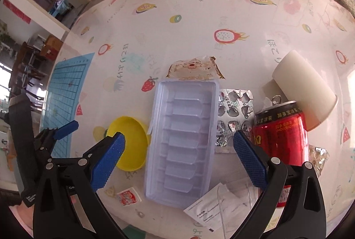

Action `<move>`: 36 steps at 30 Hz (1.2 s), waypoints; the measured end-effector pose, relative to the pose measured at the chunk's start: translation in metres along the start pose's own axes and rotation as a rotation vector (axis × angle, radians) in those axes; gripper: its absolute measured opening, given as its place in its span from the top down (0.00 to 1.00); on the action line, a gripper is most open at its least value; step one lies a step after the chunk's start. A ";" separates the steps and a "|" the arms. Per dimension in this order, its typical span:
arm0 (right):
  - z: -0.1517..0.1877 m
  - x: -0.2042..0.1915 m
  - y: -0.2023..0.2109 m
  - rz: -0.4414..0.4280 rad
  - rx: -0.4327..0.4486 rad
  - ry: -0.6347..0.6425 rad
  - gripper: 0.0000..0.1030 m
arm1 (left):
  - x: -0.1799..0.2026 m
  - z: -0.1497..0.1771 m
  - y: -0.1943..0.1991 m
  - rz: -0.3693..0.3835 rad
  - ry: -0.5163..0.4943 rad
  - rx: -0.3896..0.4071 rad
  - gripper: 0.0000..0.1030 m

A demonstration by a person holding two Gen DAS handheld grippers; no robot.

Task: Collect trash
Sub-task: 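Grasp the yellow plastic lid rim with left tool while right tool grasps the clear tray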

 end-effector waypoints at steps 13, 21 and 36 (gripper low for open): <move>-0.004 0.013 -0.024 0.075 -0.001 0.023 0.07 | 0.001 0.000 -0.029 -0.005 0.028 -0.023 0.11; 0.003 0.015 -0.038 0.101 -0.046 -0.005 0.45 | 0.003 0.001 -0.035 0.021 0.043 -0.029 0.18; 0.007 0.028 -0.029 -0.008 -0.053 -0.151 0.79 | 0.016 0.006 -0.021 0.105 0.009 0.001 0.95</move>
Point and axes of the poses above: each gripper's, at about its wrist camera, not at the fingertips, and y roughly against the way its jaws point, x to its right, z to its underside, the point moved 9 cm from there along -y, roughly the way its jaws point, and after that the axes turned 4 degrees about -x, right-handed, at the moved point
